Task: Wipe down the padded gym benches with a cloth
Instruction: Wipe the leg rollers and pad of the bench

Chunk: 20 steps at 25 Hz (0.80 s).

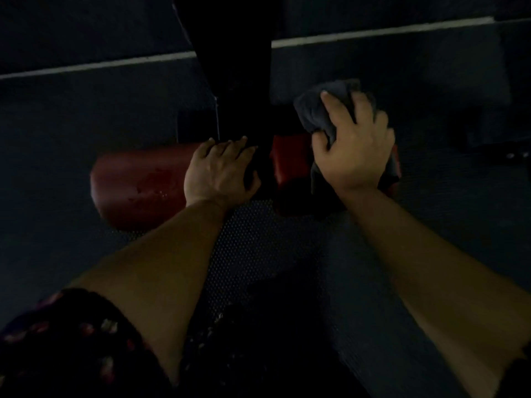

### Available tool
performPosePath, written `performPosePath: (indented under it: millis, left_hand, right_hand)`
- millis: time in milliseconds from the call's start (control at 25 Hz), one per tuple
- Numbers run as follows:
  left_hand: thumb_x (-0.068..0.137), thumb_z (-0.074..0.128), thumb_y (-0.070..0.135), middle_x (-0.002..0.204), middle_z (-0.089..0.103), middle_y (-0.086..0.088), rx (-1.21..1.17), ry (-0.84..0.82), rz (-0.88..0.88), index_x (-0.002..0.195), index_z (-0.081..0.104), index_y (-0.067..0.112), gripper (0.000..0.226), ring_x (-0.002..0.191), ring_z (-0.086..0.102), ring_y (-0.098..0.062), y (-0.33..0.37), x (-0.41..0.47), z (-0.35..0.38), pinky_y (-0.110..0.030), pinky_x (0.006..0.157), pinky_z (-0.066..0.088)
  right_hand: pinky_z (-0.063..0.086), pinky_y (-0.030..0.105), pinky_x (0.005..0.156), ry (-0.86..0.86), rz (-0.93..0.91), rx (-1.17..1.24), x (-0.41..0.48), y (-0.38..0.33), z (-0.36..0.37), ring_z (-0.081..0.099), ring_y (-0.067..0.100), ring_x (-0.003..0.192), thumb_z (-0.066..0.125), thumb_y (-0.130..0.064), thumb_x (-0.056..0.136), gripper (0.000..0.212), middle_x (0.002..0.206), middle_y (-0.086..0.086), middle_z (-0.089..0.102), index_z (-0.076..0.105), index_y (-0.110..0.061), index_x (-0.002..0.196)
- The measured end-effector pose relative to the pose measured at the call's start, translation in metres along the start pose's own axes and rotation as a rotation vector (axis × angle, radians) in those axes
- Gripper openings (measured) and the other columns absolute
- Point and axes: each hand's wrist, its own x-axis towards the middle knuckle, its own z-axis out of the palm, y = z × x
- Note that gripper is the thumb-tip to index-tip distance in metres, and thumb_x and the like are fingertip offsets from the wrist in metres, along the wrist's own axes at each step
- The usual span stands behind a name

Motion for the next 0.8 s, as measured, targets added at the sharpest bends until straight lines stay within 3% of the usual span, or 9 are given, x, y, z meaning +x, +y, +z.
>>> performPosePath:
  millis: [120, 200, 360, 440, 640, 720, 800]
  left_hand:
    - [0.088, 0.028, 0.054, 0.146, 0.052, -0.002, -0.02, 0.069, -0.002, 0.141, 0.052, 0.024, 0.065, 0.126, 0.055, -0.026, -0.003, 0.0, 0.004, -0.044, 0.11, 0.034]
    - [0.089, 0.035, 0.054, 0.153, 0.041, -0.003, 0.005, 0.105, -0.021, 0.143, 0.05, 0.024, 0.063, 0.135, 0.046, -0.029, 0.001, -0.004, 0.005, -0.047, 0.11, 0.034]
    - [0.092, 0.036, 0.058, 0.165, 0.008, -0.002, -0.006, 0.06, -0.077, 0.155, 0.025, 0.028, 0.071, 0.149, 0.017, -0.028, 0.0, 0.001, -0.001, -0.049, 0.119, 0.018]
    - [0.092, 0.033, 0.06, 0.166, 0.001, 0.0, 0.005, 0.038, -0.084, 0.156, 0.016, 0.03, 0.073, 0.151, 0.011, -0.026, 0.001, 0.002, -0.002, -0.049, 0.121, 0.01]
    - [0.097, 0.025, 0.043, 0.165, 0.009, 0.002, -0.048, 0.042, -0.136, 0.156, 0.016, 0.033, 0.061, 0.151, 0.012, -0.022, 0.005, 0.004, -0.007, -0.051, 0.121, -0.002]
    - [0.096, 0.028, 0.041, 0.164, 0.017, 0.002, -0.082, 0.058, -0.159, 0.156, 0.019, 0.033, 0.061, 0.15, 0.018, -0.023, 0.01, 0.004, -0.007, -0.05, 0.122, 0.004]
    - [0.096, 0.032, 0.043, 0.161, 0.026, 0.001, -0.114, 0.072, -0.128, 0.154, 0.025, 0.033, 0.06, 0.148, 0.025, -0.023, 0.01, 0.006, -0.007, -0.046, 0.121, 0.012]
  right_hand:
    - [0.044, 0.046, 0.073, 0.07, 0.03, -0.026, -0.004, -0.006, 0.004, 0.057, 0.042, 0.097, 0.055, -0.037, 0.077, 0.053, 0.131, 0.014, 0.057, 0.06, -0.027, 0.129]
    - [0.044, 0.046, 0.074, 0.087, 0.025, -0.024, -0.008, -0.004, 0.004, 0.056, 0.042, 0.1, 0.056, -0.036, 0.077, 0.054, 0.132, 0.013, 0.056, 0.059, -0.028, 0.131]
    - [0.043, 0.045, 0.074, 0.104, -0.025, -0.003, -0.006, -0.002, 0.003, 0.056, 0.041, 0.102, 0.057, -0.04, 0.08, 0.053, 0.134, 0.011, 0.056, 0.059, -0.028, 0.131]
    - [0.043, 0.043, 0.073, 0.078, -0.049, -0.006, -0.005, 0.001, 0.002, 0.056, 0.041, 0.1, 0.054, -0.043, 0.082, 0.052, 0.134, 0.011, 0.055, 0.059, -0.028, 0.132]
    - [0.044, 0.046, 0.086, -0.409, 0.013, -0.047, 0.024, 0.0, -0.011, 0.049, 0.041, 0.115, 0.05, -0.059, 0.087, 0.059, 0.143, 0.009, 0.043, 0.041, -0.039, 0.141]
    - [0.044, 0.044, 0.087, -0.457, 0.043, -0.005, 0.027, 0.001, -0.017, 0.046, 0.04, 0.117, 0.051, -0.053, 0.091, 0.054, 0.14, 0.011, 0.044, 0.042, -0.037, 0.141]
    - [0.045, 0.044, 0.087, -0.362, 0.03, 0.0, 0.006, 0.01, -0.023, 0.046, 0.039, 0.116, 0.053, -0.045, 0.091, 0.053, 0.14, 0.013, 0.042, 0.042, -0.034, 0.142]
